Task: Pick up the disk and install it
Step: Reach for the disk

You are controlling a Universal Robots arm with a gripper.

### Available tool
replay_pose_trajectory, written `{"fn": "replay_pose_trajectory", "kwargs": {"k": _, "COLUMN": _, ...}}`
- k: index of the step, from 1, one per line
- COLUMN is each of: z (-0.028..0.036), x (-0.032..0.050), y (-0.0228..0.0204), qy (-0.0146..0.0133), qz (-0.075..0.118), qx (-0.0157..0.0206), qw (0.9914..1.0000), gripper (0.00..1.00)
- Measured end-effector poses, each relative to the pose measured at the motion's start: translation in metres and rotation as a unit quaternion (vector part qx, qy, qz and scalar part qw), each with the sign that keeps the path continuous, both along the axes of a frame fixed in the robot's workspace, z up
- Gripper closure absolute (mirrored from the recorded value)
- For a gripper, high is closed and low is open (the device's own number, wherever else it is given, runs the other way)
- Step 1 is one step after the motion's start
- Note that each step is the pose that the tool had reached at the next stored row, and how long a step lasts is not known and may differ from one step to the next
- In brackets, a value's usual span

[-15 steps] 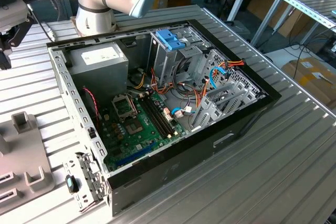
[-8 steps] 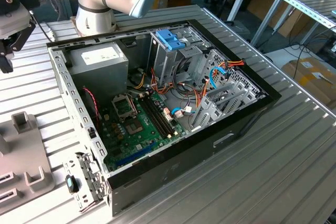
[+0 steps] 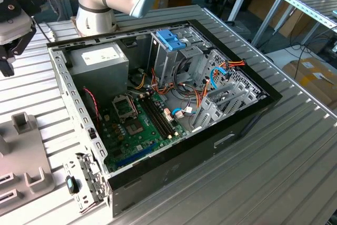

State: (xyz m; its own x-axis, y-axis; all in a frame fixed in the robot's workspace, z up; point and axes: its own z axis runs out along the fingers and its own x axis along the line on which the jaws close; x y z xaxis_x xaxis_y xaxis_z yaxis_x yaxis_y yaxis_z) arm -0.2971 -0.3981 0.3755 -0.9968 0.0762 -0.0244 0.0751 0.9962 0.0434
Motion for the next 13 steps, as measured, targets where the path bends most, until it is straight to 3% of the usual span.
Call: {"fn": "replay_pose_trajectory", "kwargs": {"k": 13, "z": -0.0031, "x": -0.0287, "y": 0.007, "qy": 0.0, "qz": -0.001, "qx": -0.0003, "qw": 1.0, "gripper": 0.89}}
